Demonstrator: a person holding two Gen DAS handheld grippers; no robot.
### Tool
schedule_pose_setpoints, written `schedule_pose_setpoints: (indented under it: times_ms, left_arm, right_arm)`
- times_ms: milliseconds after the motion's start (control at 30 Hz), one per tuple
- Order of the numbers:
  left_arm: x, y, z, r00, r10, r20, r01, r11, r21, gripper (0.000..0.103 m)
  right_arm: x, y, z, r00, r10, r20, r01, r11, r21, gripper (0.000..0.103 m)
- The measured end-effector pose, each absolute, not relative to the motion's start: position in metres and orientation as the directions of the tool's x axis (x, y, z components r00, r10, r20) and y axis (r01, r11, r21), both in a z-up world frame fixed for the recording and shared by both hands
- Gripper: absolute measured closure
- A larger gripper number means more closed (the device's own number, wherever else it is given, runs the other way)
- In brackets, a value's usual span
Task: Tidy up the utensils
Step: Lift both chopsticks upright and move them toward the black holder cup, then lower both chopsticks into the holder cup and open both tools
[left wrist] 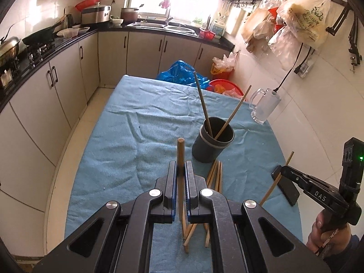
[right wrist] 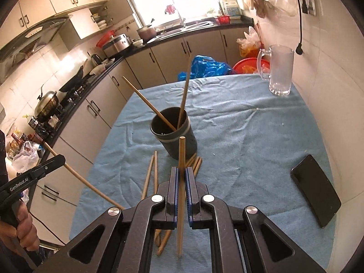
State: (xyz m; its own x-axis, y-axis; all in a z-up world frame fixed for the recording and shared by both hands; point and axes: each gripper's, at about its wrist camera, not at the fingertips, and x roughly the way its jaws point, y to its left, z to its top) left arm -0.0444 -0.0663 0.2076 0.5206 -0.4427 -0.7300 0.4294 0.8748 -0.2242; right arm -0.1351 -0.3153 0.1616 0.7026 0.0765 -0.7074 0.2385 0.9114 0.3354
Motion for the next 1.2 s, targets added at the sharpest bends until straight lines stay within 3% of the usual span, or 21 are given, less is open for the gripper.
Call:
schedule_pose_setpoints:
  times_ms: [1200]
  left_arm:
    - [-0.023, -0.092, 0.267, 0.545, -0.515, -0.661, 0.504, 0.832, -0.232, 0.097]
  right_arm:
    - [-0.136, -0.357, 0.238, 0.799, 0.051, -0.599, 0.248, 0.88, 0.406, 0.097]
